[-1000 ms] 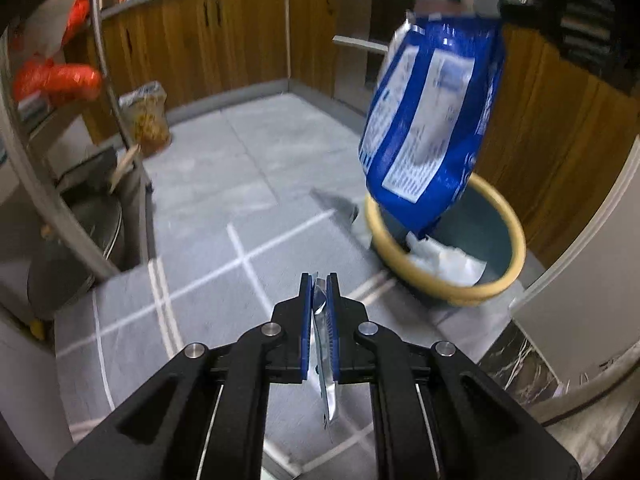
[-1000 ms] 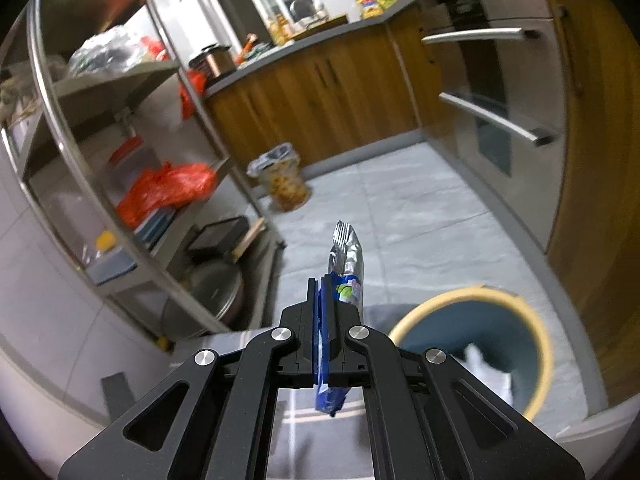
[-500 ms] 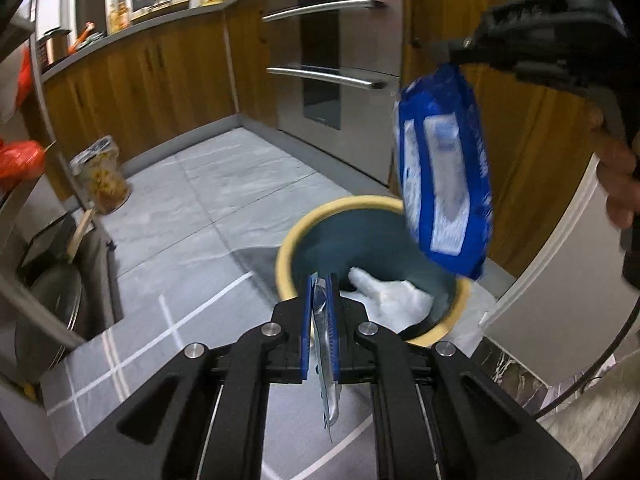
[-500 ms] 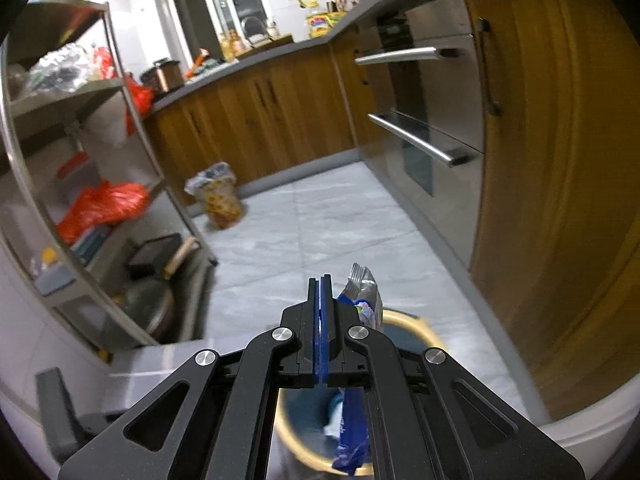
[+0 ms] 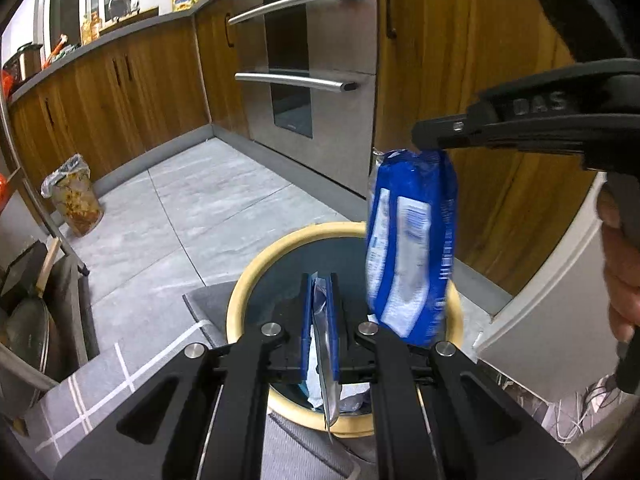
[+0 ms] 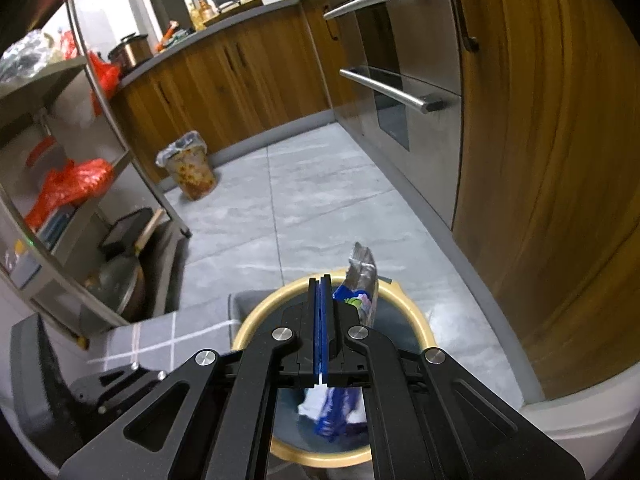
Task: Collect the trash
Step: 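Open the right tool to drop the blue pack while the left tool drops the foil pack, then move both tools back over the white box and blue mask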
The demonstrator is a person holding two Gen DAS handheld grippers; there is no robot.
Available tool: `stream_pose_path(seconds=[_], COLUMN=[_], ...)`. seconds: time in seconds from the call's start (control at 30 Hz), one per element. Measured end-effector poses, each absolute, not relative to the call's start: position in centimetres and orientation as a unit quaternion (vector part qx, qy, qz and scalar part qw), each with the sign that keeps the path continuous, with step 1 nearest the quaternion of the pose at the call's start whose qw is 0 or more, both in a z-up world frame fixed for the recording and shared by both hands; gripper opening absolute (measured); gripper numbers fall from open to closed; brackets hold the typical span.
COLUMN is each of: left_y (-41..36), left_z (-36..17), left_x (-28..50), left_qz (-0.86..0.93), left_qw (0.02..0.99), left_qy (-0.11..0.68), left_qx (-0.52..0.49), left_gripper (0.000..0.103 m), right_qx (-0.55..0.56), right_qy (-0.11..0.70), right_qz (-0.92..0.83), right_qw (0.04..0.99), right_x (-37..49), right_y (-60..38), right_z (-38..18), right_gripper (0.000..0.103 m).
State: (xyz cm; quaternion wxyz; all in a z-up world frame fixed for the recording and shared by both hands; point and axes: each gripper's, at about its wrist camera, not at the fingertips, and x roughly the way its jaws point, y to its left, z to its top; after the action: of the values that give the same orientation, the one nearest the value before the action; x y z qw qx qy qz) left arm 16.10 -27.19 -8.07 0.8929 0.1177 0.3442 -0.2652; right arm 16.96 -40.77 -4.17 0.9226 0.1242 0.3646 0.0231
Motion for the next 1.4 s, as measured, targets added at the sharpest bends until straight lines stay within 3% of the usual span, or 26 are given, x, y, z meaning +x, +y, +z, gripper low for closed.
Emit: stream_pose_path(seconds=[0.4,0.47,0.5,0.53,0.57,0.6,0.7,0.77,0.83,1.0,1.17,1.4], left_y=[-26.7,-26.7,-26.7,-26.6,-26.4,-26.1,-25.5,-25.0,-24.4,-22.3,-20.1,-15.9], left_z=[-8.3,-8.3,-8.3,-8.3,-8.3,-8.2,-7.9,-7.7,-7.3,-6.1,-3.9,-0.5], left_x=[17.5,17.5,17.5,17.6,17.5,17.3,17.1,16.8,16.5,14.6,12.1,7.3], left_qz=[-0.264,-0.26,-0.257,-0.252,-0.248,-0.245,-0.235,-0.226,-0.218,-0.204,-0.186,-0.156], left_qw=[0.9,0.901,0.9,0.901,0.902,0.905,0.908,0.911,0.915,0.918,0.924,0.935], left_qy=[0.337,0.339,0.342,0.345,0.345,0.341,0.34,0.337,0.334,0.335,0.325,0.3], left_qx=[0.08,0.08,0.078,0.077,0.073,0.068,0.068,0.07,0.066,0.062,0.076,0.104], left_gripper=[0.007,0.01,0.019,0.037,0.046,0.057,0.07,0.08,0.09,0.097,0.097,0.097], right_qx=[0.103,0.1,0.1,0.1,0.101,0.104,0.11,0.124,0.141,0.161,0.163,0.195], right_qy=[0.386,0.385,0.387,0.387,0.386,0.383,0.377,0.368,0.357,0.318,0.281,0.293], right_qz=[0.025,0.02,0.018,0.016,0.012,0.01,0.005,-0.001,-0.001,0.001,0.009,0.034], right_qw=[0.917,0.917,0.917,0.916,0.917,0.918,0.92,0.921,0.924,0.934,0.946,0.935], right_x=[17.8,17.8,18.0,18.0,17.9,17.9,17.6,17.4,17.0,15.4,12.9,10.3], right_y=[-40.2,-40.1,-40.2,-40.2,-40.3,-40.4,-40.7,-40.9,-41.3,-41.1,-39.7,-37.1], right_z=[-5.8,-5.7,-5.7,-5.7,-5.6,-5.5,-5.2,-4.6,-4.1,-2.1,-0.4,-0.3], right_gripper=[0.002,0.002,0.004,0.015,0.031,0.038,0.06,0.084,0.091,0.095,0.098,0.098])
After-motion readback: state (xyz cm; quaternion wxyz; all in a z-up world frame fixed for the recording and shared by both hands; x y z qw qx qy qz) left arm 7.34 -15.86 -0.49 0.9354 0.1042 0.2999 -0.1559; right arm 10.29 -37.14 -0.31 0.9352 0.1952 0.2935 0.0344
